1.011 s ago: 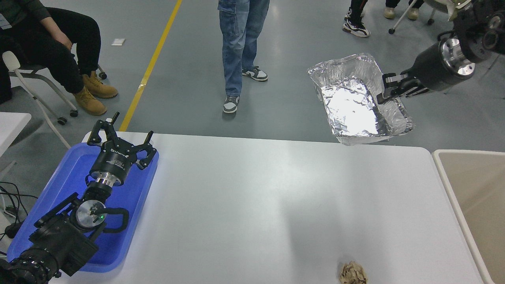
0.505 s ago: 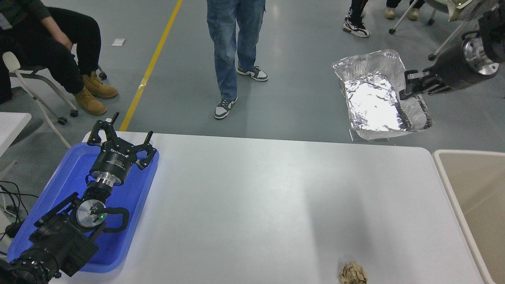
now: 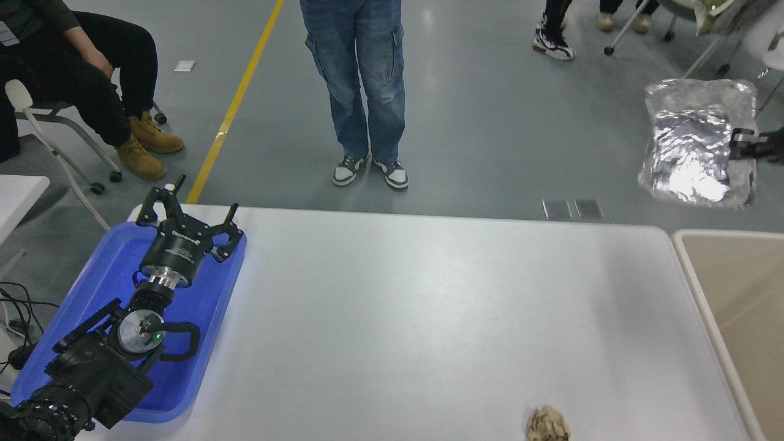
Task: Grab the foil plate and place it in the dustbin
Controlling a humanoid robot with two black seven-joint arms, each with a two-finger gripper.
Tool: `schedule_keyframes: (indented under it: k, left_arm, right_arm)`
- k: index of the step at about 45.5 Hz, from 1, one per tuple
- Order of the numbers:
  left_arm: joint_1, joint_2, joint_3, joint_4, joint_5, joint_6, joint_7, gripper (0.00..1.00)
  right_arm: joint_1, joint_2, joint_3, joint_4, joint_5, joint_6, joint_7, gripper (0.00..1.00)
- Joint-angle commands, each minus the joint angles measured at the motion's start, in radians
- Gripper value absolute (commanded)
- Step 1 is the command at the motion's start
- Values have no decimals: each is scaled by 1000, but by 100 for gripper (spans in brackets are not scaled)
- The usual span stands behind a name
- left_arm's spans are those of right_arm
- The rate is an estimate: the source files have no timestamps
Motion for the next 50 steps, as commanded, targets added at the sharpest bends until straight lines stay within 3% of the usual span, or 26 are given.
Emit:
schedule_keyframes:
  k: [1,13,32,50]
  left_arm:
    - [0,0,0,0,0,0,0,100]
    - [0,0,0,0,0,0,0,100]
    - [0,0,-2,0,0,0,0,100]
    - [0,0,0,0,0,0,0,100]
  right_arm:
    - [-155,-8,5,-104,93,-138,-63,0]
    - [-302,-20,89,-106,164,-259,-158,0]
    - [-494,-28,175,-126,164,-374,-213,0]
    - [-630,-25,235,-126,165,-413,-218,0]
